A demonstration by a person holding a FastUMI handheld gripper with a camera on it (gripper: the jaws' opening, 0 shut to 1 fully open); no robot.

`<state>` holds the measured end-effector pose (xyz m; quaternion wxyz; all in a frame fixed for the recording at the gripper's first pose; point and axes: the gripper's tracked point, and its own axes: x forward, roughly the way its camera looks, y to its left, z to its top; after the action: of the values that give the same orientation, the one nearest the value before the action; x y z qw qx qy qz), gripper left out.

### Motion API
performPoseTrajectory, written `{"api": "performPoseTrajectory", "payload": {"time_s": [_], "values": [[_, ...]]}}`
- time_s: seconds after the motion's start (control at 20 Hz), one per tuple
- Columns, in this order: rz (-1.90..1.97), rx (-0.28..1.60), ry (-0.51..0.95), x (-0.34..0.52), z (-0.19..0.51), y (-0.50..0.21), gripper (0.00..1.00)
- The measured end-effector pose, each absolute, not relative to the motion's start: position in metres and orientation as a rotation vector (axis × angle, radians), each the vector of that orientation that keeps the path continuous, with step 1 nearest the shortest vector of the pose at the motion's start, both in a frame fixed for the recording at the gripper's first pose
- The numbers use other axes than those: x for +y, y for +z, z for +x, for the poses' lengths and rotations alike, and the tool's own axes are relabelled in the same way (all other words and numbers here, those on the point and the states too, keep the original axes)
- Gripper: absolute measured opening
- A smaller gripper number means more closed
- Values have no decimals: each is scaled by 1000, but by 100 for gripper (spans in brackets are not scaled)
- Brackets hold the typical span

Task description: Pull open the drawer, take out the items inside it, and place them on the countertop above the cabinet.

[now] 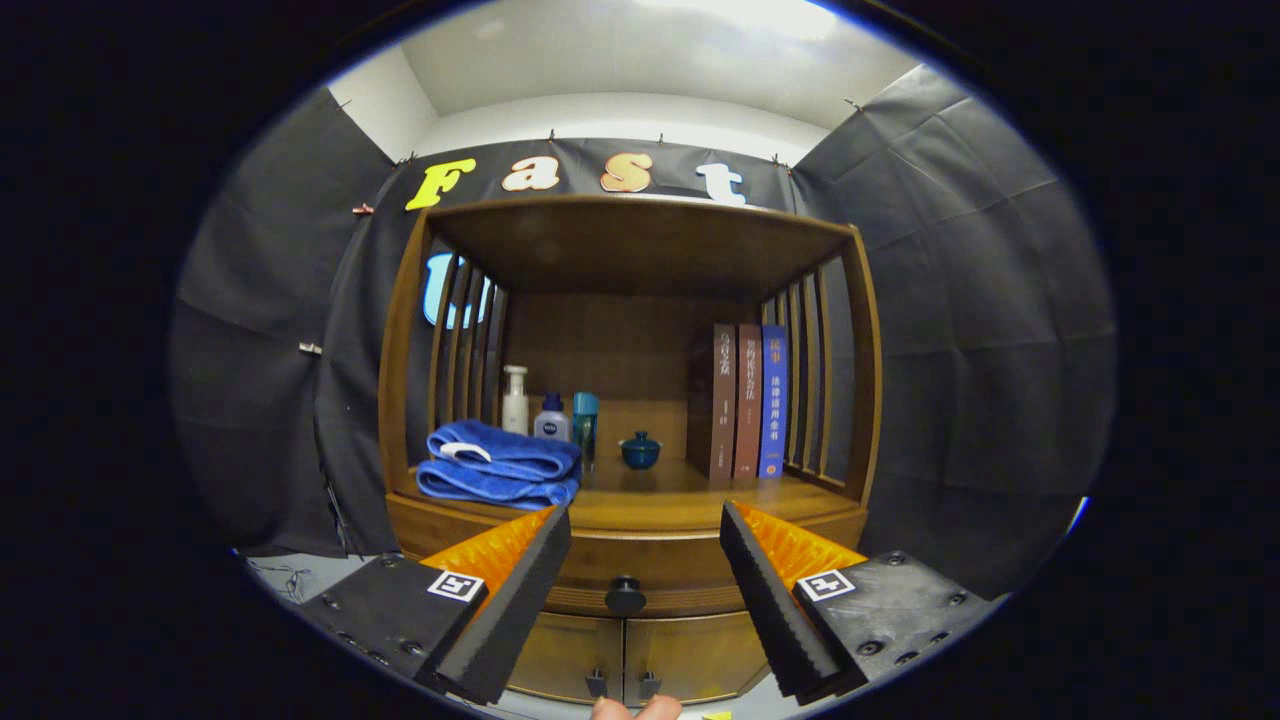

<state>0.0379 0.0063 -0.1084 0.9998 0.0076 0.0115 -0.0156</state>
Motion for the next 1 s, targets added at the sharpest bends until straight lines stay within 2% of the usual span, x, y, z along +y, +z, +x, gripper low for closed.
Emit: {"api": "performPoseTrajectory", "payload": {"time_s": [0.4,0.5,0.55,0.75,1.0], "values": [[27,105,-51,18,76,-220,98],[28,130,-55,17,86,-238,94],[20,140,-52,19,92,-245,88],[7,172,-40,22,111,-263,76],[5,167,-53,16,130,-262,75]]}}
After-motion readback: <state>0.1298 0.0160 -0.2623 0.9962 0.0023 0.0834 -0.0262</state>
